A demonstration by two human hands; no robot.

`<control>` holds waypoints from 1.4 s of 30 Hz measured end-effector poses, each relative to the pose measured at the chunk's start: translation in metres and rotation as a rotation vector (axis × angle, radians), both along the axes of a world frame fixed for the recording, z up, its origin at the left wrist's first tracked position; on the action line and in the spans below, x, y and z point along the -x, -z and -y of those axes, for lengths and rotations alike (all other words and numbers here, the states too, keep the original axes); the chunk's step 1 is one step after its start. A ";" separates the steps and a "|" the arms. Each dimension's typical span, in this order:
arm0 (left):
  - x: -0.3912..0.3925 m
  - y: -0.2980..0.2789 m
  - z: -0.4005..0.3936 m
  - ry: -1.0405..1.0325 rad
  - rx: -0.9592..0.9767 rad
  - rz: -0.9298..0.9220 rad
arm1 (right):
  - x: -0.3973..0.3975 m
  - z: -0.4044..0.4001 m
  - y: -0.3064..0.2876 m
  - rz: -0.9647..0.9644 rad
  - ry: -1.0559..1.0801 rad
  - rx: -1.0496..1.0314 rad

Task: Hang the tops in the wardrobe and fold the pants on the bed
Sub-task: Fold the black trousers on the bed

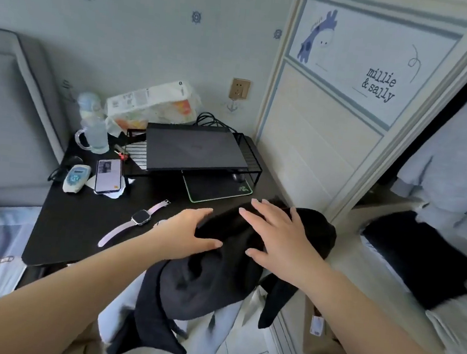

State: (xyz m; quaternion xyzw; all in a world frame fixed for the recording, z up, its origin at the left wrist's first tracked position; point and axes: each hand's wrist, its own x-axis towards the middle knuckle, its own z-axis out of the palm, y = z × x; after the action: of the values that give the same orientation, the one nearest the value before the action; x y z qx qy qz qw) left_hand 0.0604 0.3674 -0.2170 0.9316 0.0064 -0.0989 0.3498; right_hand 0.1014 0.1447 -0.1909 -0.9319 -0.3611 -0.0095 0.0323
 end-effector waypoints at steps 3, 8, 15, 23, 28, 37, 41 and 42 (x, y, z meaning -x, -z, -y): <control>0.002 0.010 -0.001 -0.053 -0.091 -0.043 | -0.014 -0.008 0.003 -0.042 -0.029 0.043; 0.008 0.011 0.006 -0.152 -0.077 0.098 | -0.030 -0.009 0.005 -0.108 -0.035 0.128; 0.015 0.010 0.027 -0.326 0.094 0.183 | -0.039 -0.011 0.011 -0.053 -0.120 0.086; 0.021 -0.026 0.068 -0.357 0.182 0.343 | -0.034 0.012 -0.009 -0.058 -0.174 -0.363; 0.022 -0.073 0.089 -0.379 0.466 0.454 | -0.033 0.027 -0.054 -0.212 -0.097 -0.681; 0.082 -0.125 0.084 -0.355 0.667 0.540 | 0.003 -0.012 -0.129 -0.373 -0.236 -0.847; 0.121 -0.131 0.068 -0.544 0.664 0.669 | 0.038 -0.044 -0.141 -0.481 -0.370 -0.822; 0.132 -0.132 0.063 -0.591 0.694 0.698 | 0.048 -0.052 -0.143 -0.525 -0.425 -0.793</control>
State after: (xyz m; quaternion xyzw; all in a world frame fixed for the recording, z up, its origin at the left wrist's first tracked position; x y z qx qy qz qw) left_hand -0.0715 0.3048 -0.0851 0.6982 0.1178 0.3203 0.6293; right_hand 0.0539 0.1965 -0.0480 -0.7250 -0.4909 0.0955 0.4736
